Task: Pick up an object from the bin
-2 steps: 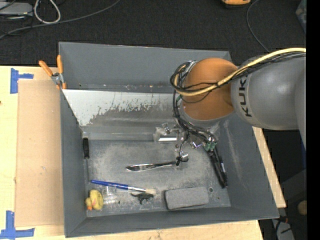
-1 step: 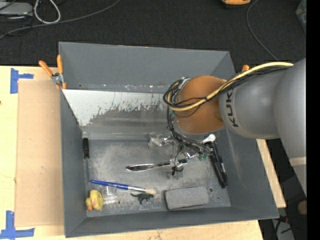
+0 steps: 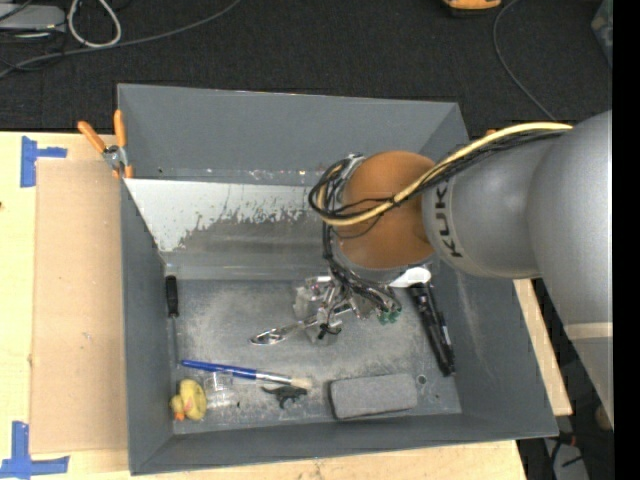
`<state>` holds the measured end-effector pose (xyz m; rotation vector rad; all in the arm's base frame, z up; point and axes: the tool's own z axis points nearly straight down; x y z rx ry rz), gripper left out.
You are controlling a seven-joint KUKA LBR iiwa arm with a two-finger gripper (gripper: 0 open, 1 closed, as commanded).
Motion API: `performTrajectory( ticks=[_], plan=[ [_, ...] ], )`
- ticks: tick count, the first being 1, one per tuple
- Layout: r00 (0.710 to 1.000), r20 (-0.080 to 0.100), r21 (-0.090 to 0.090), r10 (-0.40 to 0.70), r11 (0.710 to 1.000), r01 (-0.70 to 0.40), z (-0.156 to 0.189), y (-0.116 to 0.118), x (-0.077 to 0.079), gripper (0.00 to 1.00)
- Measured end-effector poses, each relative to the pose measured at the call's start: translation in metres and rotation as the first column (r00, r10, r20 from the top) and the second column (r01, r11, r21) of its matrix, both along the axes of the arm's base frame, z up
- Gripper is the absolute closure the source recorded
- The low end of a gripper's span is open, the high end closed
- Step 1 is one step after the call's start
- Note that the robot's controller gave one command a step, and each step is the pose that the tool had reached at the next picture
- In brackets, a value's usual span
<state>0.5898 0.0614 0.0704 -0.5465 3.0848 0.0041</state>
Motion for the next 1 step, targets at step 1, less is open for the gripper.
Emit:
performTrajectory(
  ticks=[1],
  plan=[
    [1.000, 0.000, 0.000, 0.000, 1.000, 0.000, 0.0000, 0.0000, 0.0000, 1.00]
  ],
)
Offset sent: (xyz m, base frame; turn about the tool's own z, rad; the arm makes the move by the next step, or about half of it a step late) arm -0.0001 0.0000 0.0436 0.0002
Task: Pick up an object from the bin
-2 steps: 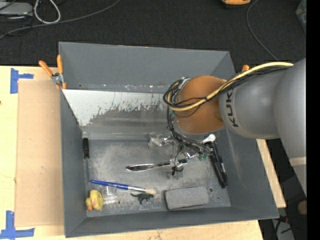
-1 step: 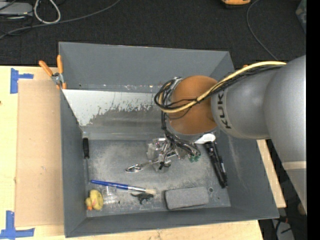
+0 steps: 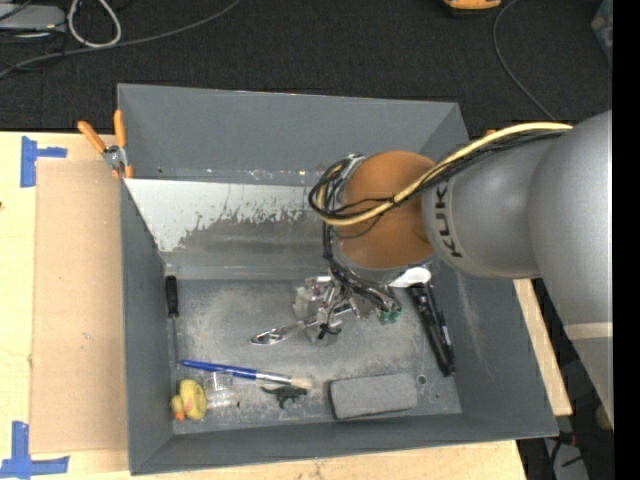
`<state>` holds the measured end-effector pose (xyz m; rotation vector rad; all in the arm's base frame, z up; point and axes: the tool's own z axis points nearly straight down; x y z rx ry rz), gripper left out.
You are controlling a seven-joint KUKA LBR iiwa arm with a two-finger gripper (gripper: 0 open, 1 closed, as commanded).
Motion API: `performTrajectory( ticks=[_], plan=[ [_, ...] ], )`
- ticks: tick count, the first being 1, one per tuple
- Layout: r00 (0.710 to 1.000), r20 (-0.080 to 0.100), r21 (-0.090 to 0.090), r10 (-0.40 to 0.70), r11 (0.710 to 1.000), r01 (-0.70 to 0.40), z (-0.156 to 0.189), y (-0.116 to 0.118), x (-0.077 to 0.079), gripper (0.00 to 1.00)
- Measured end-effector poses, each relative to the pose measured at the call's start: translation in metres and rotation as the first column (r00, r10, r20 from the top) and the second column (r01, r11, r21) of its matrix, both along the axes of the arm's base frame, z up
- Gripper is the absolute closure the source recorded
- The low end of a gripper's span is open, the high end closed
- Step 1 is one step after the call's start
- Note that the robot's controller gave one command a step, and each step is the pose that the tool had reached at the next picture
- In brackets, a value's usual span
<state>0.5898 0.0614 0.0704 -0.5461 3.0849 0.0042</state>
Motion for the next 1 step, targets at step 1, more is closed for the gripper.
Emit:
performTrajectory(
  ticks=[1],
  plan=[
    [1.000, -0.004, 0.000, 0.000, 1.000, 0.000, 0.0117, 0.0001, -0.0017, 1.00]
  ],
)
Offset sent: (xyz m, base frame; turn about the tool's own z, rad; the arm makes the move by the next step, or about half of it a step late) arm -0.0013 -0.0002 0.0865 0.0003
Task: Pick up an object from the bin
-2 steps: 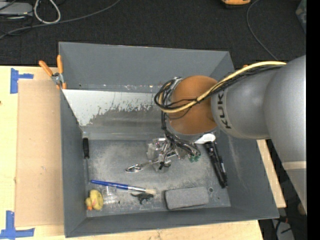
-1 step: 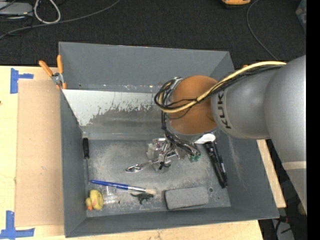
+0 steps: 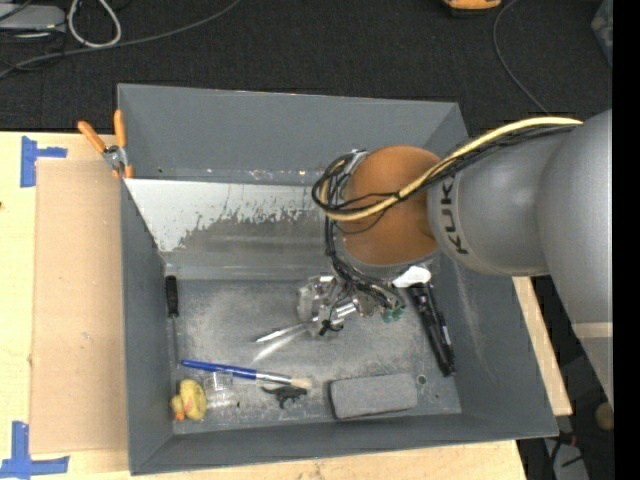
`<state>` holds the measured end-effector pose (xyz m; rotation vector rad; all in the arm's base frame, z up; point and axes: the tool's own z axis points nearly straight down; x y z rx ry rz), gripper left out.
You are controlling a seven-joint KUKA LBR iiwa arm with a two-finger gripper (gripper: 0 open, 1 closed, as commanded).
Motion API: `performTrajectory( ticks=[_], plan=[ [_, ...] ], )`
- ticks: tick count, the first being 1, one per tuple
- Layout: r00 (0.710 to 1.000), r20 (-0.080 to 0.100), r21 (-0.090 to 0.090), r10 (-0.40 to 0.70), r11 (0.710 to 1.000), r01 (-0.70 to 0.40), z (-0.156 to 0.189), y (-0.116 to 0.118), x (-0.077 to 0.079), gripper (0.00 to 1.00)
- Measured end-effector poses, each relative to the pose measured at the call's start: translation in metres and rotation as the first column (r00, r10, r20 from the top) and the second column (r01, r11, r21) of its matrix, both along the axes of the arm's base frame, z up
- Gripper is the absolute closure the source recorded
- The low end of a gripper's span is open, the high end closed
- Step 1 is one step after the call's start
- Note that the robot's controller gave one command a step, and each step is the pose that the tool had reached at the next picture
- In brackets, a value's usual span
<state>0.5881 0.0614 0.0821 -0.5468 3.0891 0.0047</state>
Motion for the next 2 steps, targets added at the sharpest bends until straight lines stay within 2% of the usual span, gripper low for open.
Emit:
performTrajectory(
  ticks=[2],
  plan=[
    [1.000, 0.001, 0.000, -0.001, 1.000, 0.001, 0.088, 0.001, 0.000, 1.00]
  ],
)
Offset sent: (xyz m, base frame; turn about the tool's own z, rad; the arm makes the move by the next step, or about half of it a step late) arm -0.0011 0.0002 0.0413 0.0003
